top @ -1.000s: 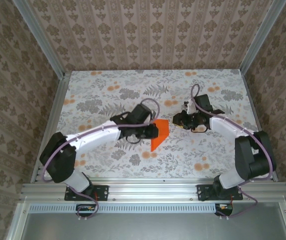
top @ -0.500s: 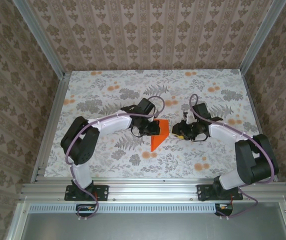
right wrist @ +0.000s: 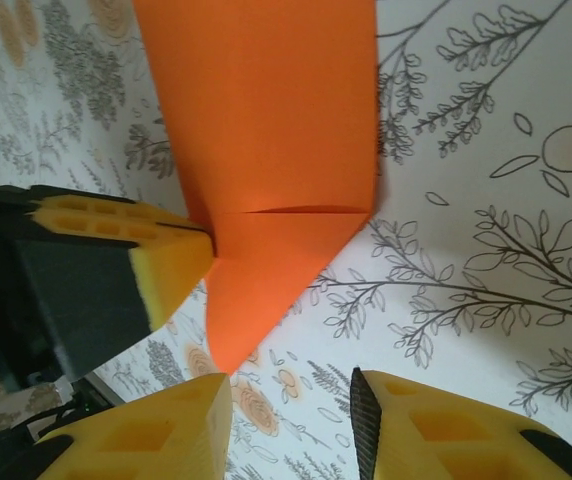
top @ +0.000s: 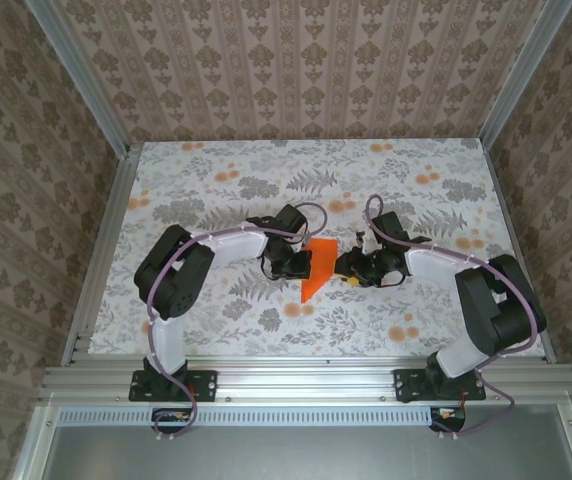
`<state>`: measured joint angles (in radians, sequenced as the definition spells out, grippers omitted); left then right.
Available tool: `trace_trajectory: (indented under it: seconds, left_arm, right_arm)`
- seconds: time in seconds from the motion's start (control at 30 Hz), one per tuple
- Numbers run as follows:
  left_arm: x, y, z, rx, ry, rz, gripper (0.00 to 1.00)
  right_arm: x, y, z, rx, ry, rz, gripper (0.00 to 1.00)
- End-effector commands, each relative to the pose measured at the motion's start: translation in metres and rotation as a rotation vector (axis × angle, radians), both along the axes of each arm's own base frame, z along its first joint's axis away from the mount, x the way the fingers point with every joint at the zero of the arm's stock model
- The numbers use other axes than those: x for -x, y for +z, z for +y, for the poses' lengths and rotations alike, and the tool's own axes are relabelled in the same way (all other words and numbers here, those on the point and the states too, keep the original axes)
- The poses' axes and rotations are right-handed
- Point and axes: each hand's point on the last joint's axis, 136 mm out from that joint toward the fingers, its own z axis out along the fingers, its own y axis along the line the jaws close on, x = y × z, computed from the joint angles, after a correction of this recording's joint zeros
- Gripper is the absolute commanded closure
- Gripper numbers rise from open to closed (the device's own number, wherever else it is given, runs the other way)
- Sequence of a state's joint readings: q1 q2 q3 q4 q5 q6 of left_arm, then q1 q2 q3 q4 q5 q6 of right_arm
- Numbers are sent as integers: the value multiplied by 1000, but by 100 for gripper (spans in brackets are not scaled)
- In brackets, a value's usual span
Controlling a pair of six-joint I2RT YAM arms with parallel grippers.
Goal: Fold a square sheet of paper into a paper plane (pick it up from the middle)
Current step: Fourth fold the wing at the center of the table.
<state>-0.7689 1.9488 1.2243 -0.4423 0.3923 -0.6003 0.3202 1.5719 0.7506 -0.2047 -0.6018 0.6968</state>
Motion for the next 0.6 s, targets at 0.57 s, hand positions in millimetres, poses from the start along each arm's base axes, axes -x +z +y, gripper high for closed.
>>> trace_trajectory:
  seconds: [0.57]
  left_arm:
    - [27, -28, 22, -77, -46, 57, 100]
  right_arm:
    - [-41, -18, 16, -19, -77, 14, 60]
